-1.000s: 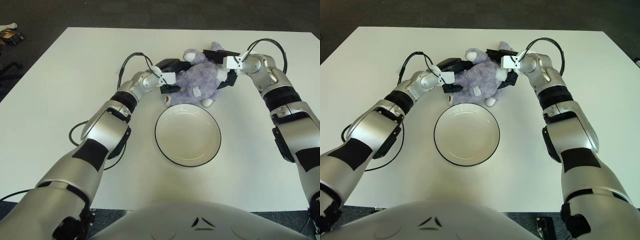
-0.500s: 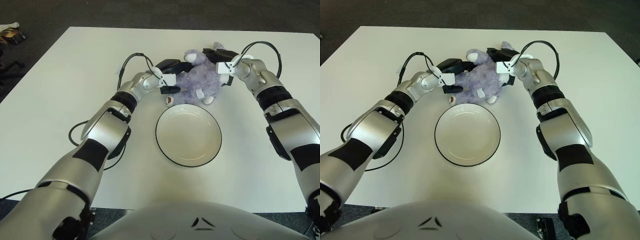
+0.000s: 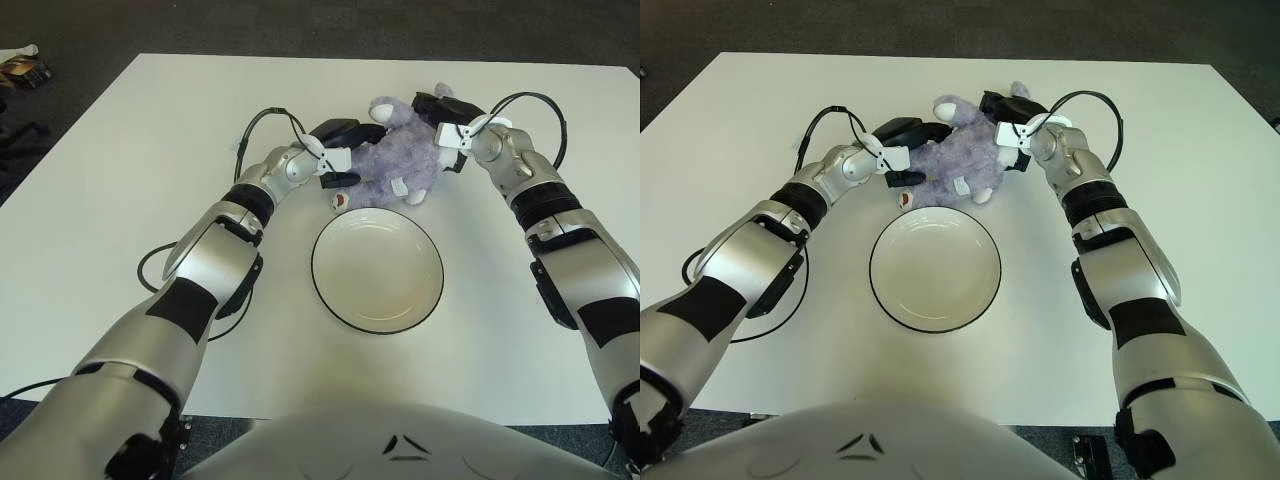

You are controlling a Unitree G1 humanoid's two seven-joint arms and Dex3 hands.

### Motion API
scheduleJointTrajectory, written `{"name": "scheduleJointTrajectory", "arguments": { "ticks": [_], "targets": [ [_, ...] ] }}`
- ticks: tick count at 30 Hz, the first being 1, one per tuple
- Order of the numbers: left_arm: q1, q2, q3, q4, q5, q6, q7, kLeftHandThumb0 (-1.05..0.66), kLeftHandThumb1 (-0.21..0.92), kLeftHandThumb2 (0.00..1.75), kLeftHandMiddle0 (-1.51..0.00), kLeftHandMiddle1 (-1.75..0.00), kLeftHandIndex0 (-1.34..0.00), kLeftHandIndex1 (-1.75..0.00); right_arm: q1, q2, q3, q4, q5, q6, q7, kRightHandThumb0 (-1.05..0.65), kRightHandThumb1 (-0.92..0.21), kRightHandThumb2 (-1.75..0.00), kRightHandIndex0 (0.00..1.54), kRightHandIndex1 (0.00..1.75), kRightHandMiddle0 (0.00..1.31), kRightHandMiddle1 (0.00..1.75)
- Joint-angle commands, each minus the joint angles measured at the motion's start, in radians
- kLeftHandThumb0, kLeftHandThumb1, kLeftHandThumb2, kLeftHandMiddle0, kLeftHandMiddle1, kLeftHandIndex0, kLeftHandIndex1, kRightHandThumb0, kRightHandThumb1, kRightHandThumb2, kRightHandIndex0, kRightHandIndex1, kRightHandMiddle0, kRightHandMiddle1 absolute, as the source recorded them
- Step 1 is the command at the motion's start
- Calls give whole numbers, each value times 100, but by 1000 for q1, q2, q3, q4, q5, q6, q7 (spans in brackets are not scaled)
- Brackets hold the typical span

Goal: Put the doll into the plate.

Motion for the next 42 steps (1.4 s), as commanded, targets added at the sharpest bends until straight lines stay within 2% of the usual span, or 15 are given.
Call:
{"name": "scheduleJointTrajectory", "arguments": {
  "ticks": [1,5,9,11,14,16,22,25,32,35,42],
  "targets": [
    [-13,4,1,4,1,-10,-5,0,-8,175,-91,-169,-70,-175,33,15,-27,9,35,43,26,48,-25,-135,65,169,80,175],
    [-18,5,7,3,-7,13,-24,0,-8,175,-90,-169,-70,-175,37,19,-42,8,51,44,15,52,-20,-145,70,174,88,175],
    [-23,7,3,-2,0,37,-19,0,-10,175,-94,-164,-72,-175,44,15,-56,-4,64,41,5,53,-17,-149,72,174,91,175],
    [-24,8,5,-4,-2,39,-18,0,-11,175,-95,-162,-72,-175,63,4,-70,-55,74,50,11,53,-17,-149,73,175,91,175],
    [-28,17,9,-12,-3,41,-14,0,-11,175,-96,-159,-73,-175,151,-19,-106,-303,82,132,38,54,-15,-152,74,175,91,175],
    [-35,25,8,-17,2,44,-2,0,-13,175,-98,-156,-74,-175,172,-14,-116,-378,67,177,23,55,-14,-153,75,175,93,175],
    [-40,33,28,-19,-9,56,43,0,-12,173,-99,-153,-73,-175,159,2,-132,-398,67,267,28,56,-12,-156,78,175,97,175],
    [-42,38,38,-24,-14,59,54,0,-9,171,-97,-155,-71,-175,154,2,-135,-397,72,267,23,56,-11,-157,78,175,98,175],
    [-46,58,52,-63,-5,72,107,0,-7,170,-95,-157,-69,-175,158,1,-165,-387,119,194,17,55,-12,-155,77,175,98,175],
    [-46,86,59,-139,-3,98,88,0,-7,169,-95,-157,-68,-175,175,-4,-169,-422,112,200,8,55,-13,-154,76,175,97,175],
    [-41,98,29,-165,53,141,158,0,-6,168,-93,-157,-69,-175,196,-3,-172,-500,92,228,-8,53,-16,-151,74,175,94,175]
  ]
}}
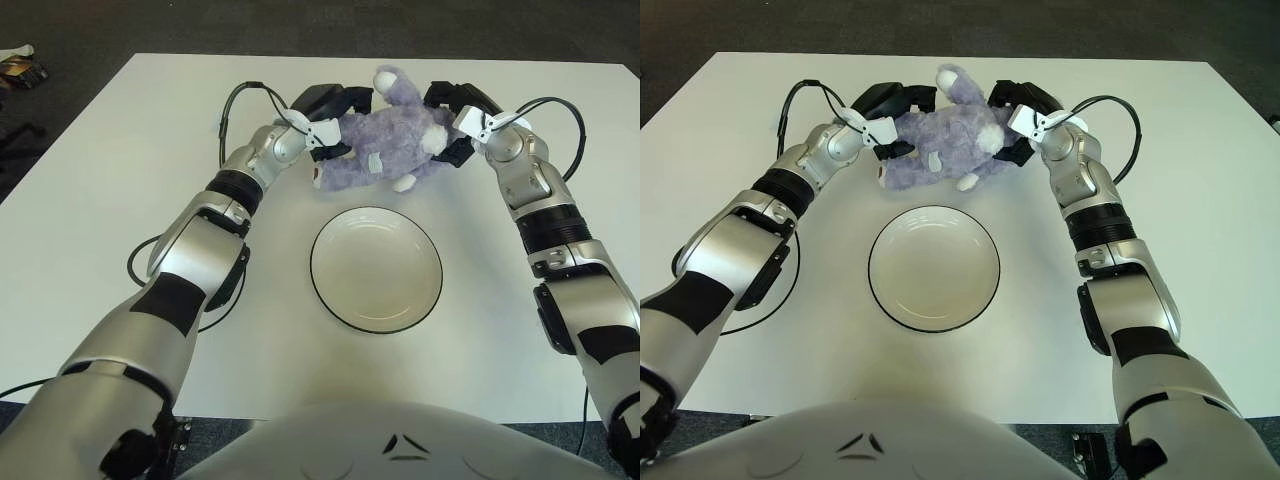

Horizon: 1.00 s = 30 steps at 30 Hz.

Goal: Put the doll into the plate.

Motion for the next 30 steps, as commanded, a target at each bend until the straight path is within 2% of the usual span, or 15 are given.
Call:
{"name": "scheduleJointTrajectory", "arguments": {
  "ticks": [1,10,22,30],
  "targets": [
    [-7,17,-14,-22,32,16,40,0,-6,169,-93,-158,-69,-175,20,-3,-12,-76,-4,17,-7,53,-16,-151,74,175,93,175],
    [-2,45,11,-61,15,11,27,0,-6,170,-91,-164,-68,-175,57,-16,-16,-291,-45,181,47,53,-17,-150,73,175,92,175],
    [24,89,50,-154,-40,-16,-25,0,2,161,-87,-161,-61,-175,72,-19,-28,-369,-51,241,52,52,-18,-147,71,175,91,175],
    [64,120,61,-243,-57,-32,-59,0,5,160,-83,-166,-59,-175,115,-30,-35,-471,-35,259,85,52,-19,-147,71,175,91,175]
  ]
}}
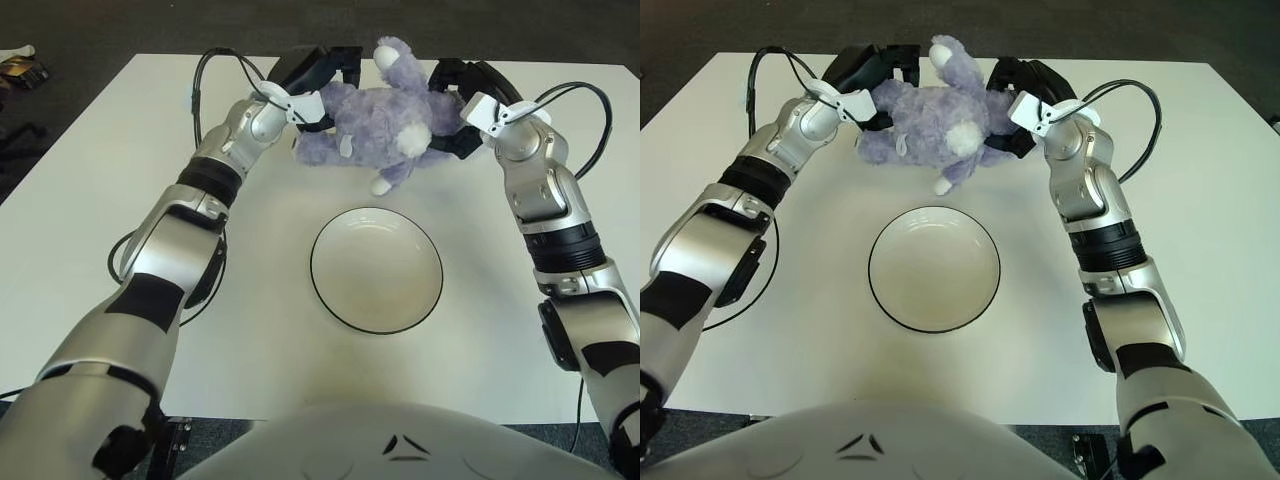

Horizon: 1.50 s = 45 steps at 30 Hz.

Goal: Put the doll into the plate.

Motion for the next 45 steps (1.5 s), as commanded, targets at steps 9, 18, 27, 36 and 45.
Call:
{"name": "scheduleJointTrajectory", "arguments": {
  "ticks": [9,18,27,36,45],
  "targets": [
    [101,41,36,-157,-51,-6,-78,0,5,162,-80,-173,-60,-175,79,-36,-38,-109,60,-66,59,54,-15,-152,75,175,93,175],
    [164,55,67,-261,-76,8,-122,0,-3,171,-85,-175,-66,-175,135,-32,-53,-213,61,-48,72,54,-14,-153,76,175,94,175],
    [214,81,80,-331,-48,11,-121,0,-6,175,-87,-175,-69,-175,158,-47,-54,-289,56,-21,125,55,-13,-154,76,175,95,175],
    [250,96,88,-375,-70,-12,-145,0,-6,175,-87,-175,-69,-175,190,-54,-67,-320,89,-47,164,55,-12,-156,77,175,97,175],
    [298,113,107,-450,-109,22,-207,0,-7,175,-87,-175,-71,-173,220,-72,-72,-320,105,-120,168,56,-10,-158,79,175,101,175]
  ]
}}
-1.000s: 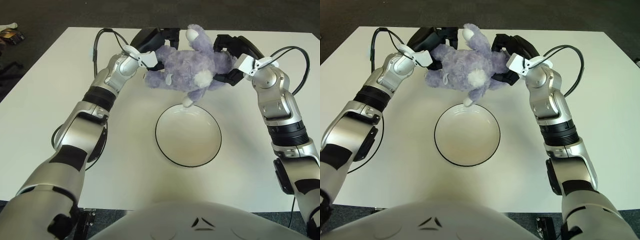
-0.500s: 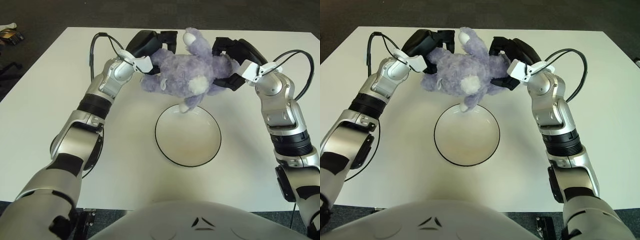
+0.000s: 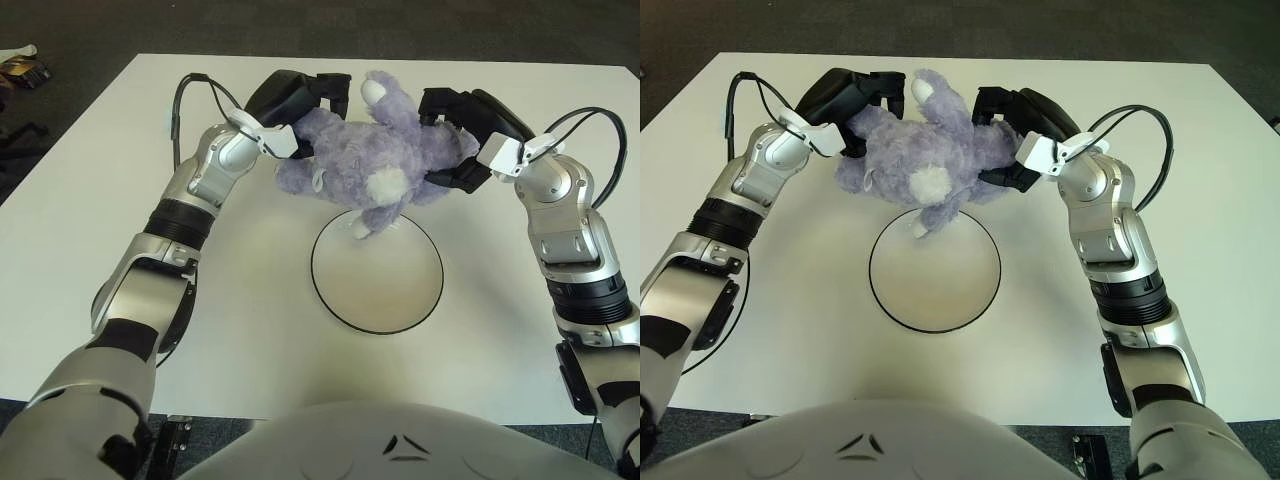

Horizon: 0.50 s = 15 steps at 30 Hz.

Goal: Put the doll into the plate.

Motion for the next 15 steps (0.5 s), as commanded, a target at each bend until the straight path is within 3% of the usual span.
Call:
{"name": "scheduleJointTrajectory", "arguments": {
  "ticks": [1,7,15],
  "targets": [
    [27,17,22,-39,-22,28,-32,0,-7,175,-87,-175,-71,-172,17,-24,-13,-21,17,-26,16,56,-9,-159,79,175,102,175],
    [71,24,35,-115,-28,81,-67,0,-7,175,-87,-175,-70,-173,33,-22,-19,-39,25,-7,35,57,-9,-159,80,175,103,175],
    [100,30,41,-181,-8,152,-95,0,-7,175,-87,-175,-71,-172,57,-29,-16,-21,12,-60,11,57,-9,-159,80,175,103,175]
  ]
}}
